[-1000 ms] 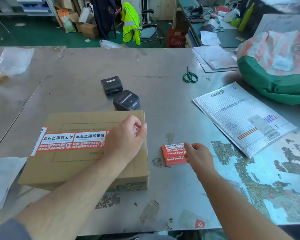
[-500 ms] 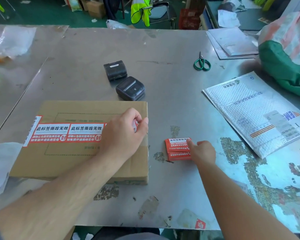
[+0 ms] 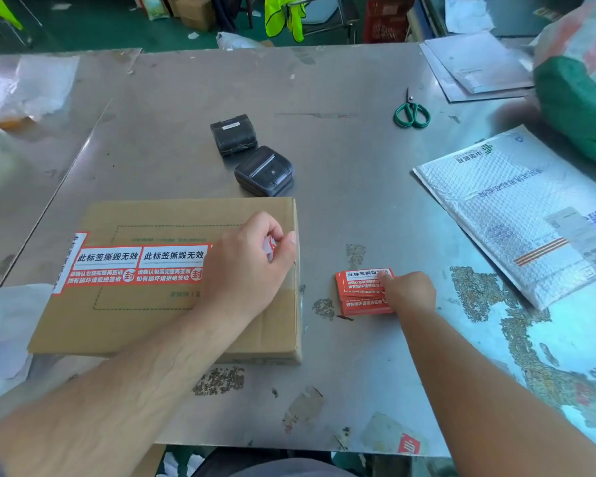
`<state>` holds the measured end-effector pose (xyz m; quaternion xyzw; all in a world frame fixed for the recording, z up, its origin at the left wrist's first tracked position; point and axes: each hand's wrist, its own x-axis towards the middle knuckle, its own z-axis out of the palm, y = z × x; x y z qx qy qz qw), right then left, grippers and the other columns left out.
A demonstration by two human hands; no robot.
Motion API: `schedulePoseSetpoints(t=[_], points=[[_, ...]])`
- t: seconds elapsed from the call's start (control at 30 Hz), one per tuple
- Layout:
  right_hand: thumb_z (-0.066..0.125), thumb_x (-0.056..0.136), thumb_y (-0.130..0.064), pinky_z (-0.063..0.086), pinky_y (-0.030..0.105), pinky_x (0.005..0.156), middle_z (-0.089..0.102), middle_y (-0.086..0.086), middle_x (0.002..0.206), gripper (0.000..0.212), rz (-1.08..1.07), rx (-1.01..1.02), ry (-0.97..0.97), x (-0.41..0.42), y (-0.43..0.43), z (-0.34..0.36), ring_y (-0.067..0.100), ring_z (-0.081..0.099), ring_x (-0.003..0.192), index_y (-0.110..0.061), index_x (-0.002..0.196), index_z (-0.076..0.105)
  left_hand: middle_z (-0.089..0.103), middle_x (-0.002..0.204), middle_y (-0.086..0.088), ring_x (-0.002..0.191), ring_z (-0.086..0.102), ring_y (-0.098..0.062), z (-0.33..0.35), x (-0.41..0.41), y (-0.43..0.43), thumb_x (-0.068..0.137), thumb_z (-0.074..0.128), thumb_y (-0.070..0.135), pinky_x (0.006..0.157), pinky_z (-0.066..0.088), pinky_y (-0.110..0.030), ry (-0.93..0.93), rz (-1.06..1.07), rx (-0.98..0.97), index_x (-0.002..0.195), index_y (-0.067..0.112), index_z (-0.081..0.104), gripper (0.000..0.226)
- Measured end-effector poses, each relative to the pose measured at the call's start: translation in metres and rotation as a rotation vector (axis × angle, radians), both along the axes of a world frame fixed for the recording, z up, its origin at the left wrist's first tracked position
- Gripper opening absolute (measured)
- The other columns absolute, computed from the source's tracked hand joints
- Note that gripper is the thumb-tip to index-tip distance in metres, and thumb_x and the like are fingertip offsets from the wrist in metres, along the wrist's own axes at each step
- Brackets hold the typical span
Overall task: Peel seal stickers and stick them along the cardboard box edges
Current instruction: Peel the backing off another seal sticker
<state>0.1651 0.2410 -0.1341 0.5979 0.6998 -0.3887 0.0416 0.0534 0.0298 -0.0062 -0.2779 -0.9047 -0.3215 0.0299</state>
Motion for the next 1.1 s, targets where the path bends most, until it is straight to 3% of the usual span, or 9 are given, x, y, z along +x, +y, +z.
schedulePoseSetpoints(t=[0.2, 0.3, 0.43, 0.57, 0.7, 0.77, 0.9, 1.0, 1.1], points=[[0.068, 0.092, -0.031, 0.051, 0.040, 0.081, 0.063, 0.016, 0.087, 0.036, -0.083, -0.065, 0.066, 0.001, 0.002, 0.005, 0.033, 0.063, 0.086, -0.001, 0.072, 0.059, 0.055, 0.060, 0.006, 0.057, 0.050, -0.019, 0.000, 0.000, -0.001, 0.089, 0.058, 0.044, 0.050, 0.032, -0.030, 0.011, -0.003, 0.012, 0.076, 0.025, 0.049, 0.024], [0.069, 0.092, -0.029, 0.051, 0.040, 0.086, 0.063, 0.017, 0.090, 0.035, -0.082, -0.050, 0.043, 0.004, 0.004, 0.010, 0.037, 0.067, 0.099, 0.006, 0.095, 0.069, 0.056, 0.061, 0.006, 0.058, 0.052, -0.021, -0.001, -0.001, -0.001, 0.089, 0.059, 0.043, 0.050, 0.037, -0.032, 0.008, -0.006, 0.016, 0.076, 0.025, 0.050, 0.024], [0.067, 0.093, -0.032, 0.047, 0.035, 0.078, 0.071, 0.021, 0.102, 0.038, -0.074, -0.020, -0.001, 0.011, 0.003, 0.016, 0.037, 0.067, 0.102, 0.005, 0.100, 0.071, 0.056, 0.060, 0.006, 0.058, 0.051, -0.020, -0.002, 0.000, -0.002, 0.089, 0.059, 0.043, 0.050, 0.037, -0.031, 0.007, -0.002, 0.010, 0.077, 0.024, 0.050, 0.024], [0.061, 0.095, -0.034, 0.046, 0.032, 0.075, 0.071, 0.018, 0.093, 0.035, -0.059, 0.031, 0.033, 0.018, -0.002, 0.022, 0.033, 0.066, 0.090, -0.001, 0.096, 0.075, 0.056, 0.060, 0.007, 0.058, 0.053, -0.018, -0.001, 0.000, -0.003, 0.090, 0.057, 0.044, 0.050, 0.039, -0.031, -0.001, -0.007, 0.019, 0.077, 0.024, 0.050, 0.024], [0.061, 0.095, -0.024, 0.045, 0.031, 0.061, 0.066, 0.006, 0.069, 0.025, -0.178, -0.045, 0.334, 0.028, -0.016, 0.038, 0.024, 0.059, 0.065, -0.003, 0.085, 0.072, 0.052, 0.056, 0.008, 0.055, 0.051, -0.013, 0.002, 0.001, -0.004, 0.090, 0.059, 0.041, 0.049, 0.033, -0.029, -0.013, -0.020, 0.056, 0.077, 0.025, 0.052, 0.021], [0.062, 0.096, -0.022, 0.041, 0.027, 0.054, 0.064, 0.003, 0.069, 0.020, -0.206, -0.141, 0.478, 0.034, -0.024, 0.053, 0.015, 0.054, 0.058, -0.008, 0.084, 0.069, 0.049, 0.053, 0.007, 0.052, 0.049, -0.009, 0.003, 0.001, -0.005, 0.090, 0.059, 0.039, 0.048, 0.030, -0.028, -0.022, -0.029, 0.087, 0.077, 0.026, 0.054, 0.019], [0.063, 0.097, -0.021, 0.031, 0.025, 0.054, 0.055, 0.000, 0.069, 0.015, -0.217, -0.444, 0.825, 0.041, -0.032, 0.081, 0.011, 0.042, 0.055, -0.010, 0.088, 0.064, 0.060, 0.059, 0.005, 0.056, 0.060, -0.013, 0.009, 0.002, -0.009, 0.092, 0.056, 0.040, 0.052, 0.045, -0.033, -0.065, -0.072, 0.183, 0.081, 0.027, 0.060, 0.017], [0.061, 0.098, -0.017, 0.028, 0.028, 0.057, 0.053, 0.000, 0.067, 0.015, -0.169, -0.557, 0.995, 0.044, -0.039, 0.103, 0.013, 0.039, 0.057, -0.011, 0.085, 0.062, 0.065, 0.066, 0.009, 0.059, 0.059, -0.005, 0.022, 0.010, -0.006, 0.095, 0.056, 0.042, 0.058, 0.045, -0.028, -0.233, -0.099, 0.221, 0.083, 0.026, 0.065, 0.022], [0.059, 0.098, -0.014, 0.028, 0.028, 0.057, 0.053, 0.001, 0.065, 0.018, -0.122, -0.571, 1.051, 0.047, -0.048, 0.123, 0.013, 0.041, 0.056, -0.012, 0.080, 0.059, 0.070, 0.074, 0.018, 0.062, 0.058, 0.003, 0.040, 0.018, 0.003, 0.092, 0.050, 0.058, 0.066, 0.041, -0.028, -0.543, -0.145, 0.244, 0.084, 0.023, 0.069, 0.041]])
